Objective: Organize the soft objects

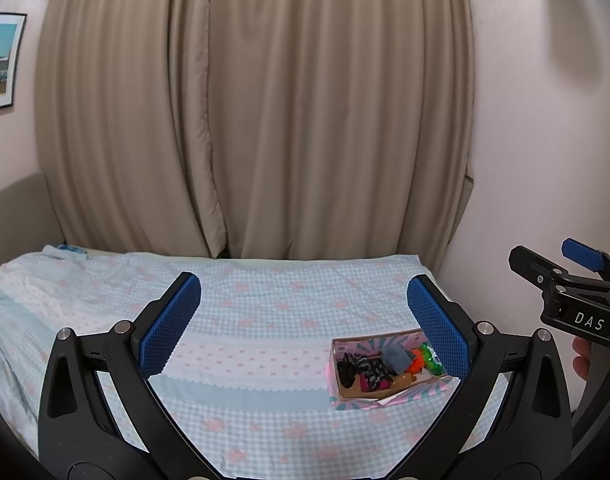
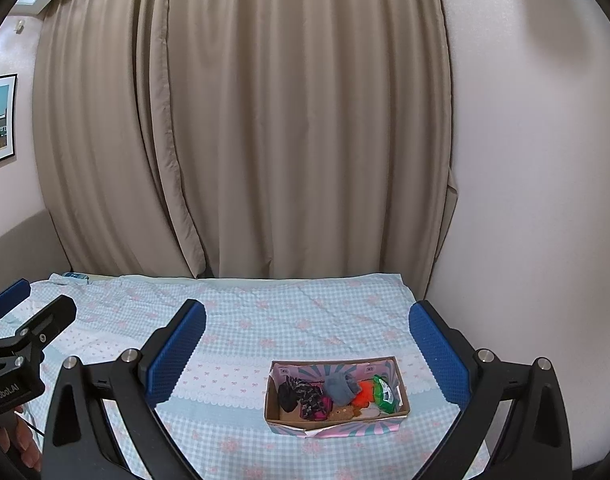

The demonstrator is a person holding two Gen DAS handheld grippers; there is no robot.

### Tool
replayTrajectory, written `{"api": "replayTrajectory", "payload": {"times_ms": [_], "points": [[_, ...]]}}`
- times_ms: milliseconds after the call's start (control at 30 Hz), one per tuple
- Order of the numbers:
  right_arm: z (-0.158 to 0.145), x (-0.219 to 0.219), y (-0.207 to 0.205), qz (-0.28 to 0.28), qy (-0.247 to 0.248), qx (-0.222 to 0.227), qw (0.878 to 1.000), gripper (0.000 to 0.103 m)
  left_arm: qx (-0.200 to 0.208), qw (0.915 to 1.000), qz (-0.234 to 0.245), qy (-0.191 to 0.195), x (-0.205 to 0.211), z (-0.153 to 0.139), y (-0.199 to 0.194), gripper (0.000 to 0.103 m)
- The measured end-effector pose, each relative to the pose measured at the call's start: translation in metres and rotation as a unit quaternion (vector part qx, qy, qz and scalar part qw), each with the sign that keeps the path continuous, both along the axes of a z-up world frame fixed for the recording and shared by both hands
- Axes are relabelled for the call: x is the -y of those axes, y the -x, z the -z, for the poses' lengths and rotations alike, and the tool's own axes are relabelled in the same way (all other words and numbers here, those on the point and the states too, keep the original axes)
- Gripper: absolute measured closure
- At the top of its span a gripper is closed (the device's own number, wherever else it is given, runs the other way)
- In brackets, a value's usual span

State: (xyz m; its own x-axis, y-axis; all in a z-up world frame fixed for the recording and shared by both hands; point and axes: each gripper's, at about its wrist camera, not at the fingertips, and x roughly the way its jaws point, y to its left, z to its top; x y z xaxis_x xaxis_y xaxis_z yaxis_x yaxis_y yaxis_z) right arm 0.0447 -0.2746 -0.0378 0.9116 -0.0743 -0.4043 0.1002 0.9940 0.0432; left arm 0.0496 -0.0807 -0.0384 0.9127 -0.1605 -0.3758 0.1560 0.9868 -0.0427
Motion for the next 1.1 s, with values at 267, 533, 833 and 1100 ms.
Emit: {"api": "replayTrajectory", "payload": {"times_ms": [267,533,833,1100], "points": [[0.0,-0.001,0.0,0.0,0.0,-0.001,1.0,0.002,0.0,1.0,0.0,0.0,-0.001,0.0,0.0,0.0],[-0.001,-0.001,-0.001,0.001,-0.001,0.0,1.0,0.002,0.006,1.0,-0.002,0.0,-0.004,-0.003,0.004,0.0],[-0.001,-0.004,-0.001,0.0,-0.001,0.002,1.0,0.002,0.02,0.9994,-0.019,-0.02,-0.003,-0.005,0.006,0.0],[0.002,-0.005,-0.009,-0.004,-0.003,-0.006,1.0,0.002,0.01,0.9996,-0.021,-0.013,-0.01,-0.001,-0.003,0.0]]}}
